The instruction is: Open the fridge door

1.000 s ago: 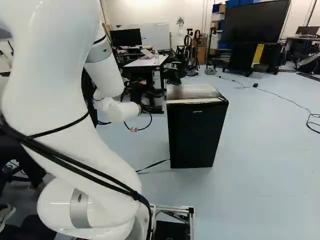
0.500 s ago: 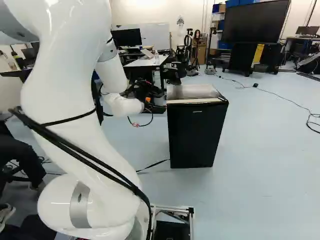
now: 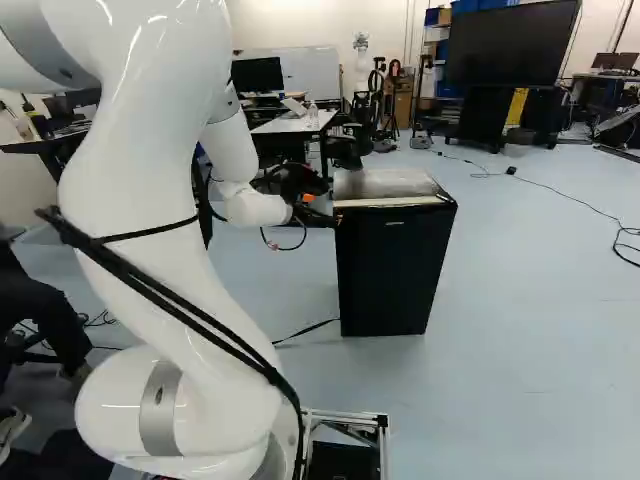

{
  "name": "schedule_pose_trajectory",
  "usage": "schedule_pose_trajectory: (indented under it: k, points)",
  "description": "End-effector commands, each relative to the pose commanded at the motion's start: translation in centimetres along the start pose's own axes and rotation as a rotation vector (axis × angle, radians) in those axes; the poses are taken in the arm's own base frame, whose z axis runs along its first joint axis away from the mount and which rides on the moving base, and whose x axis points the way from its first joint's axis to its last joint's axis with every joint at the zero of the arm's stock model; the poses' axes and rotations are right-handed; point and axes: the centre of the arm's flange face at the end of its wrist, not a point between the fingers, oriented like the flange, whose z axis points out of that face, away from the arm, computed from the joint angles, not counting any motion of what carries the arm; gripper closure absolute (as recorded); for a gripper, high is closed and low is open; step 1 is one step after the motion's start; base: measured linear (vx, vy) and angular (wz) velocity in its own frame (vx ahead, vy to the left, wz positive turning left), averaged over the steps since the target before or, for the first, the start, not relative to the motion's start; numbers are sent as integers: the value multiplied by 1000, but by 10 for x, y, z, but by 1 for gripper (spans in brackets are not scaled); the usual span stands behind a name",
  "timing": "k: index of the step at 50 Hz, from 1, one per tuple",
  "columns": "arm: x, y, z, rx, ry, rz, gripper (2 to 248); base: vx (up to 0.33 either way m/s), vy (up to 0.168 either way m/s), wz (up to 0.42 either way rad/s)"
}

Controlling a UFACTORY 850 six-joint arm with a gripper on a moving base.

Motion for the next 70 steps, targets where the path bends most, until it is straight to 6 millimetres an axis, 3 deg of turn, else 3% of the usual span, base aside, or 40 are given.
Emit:
schedule_pose_trajectory:
  k: [28, 58, 70]
  points:
    - [-6, -5, 5, -147, -3, 139, 3, 0, 0, 0]
    - [-20, -22, -21, -155, 33, 156, 3, 0, 0, 0]
    - [-27, -22, -19, -174, 66, 144, 3, 0, 0, 0]
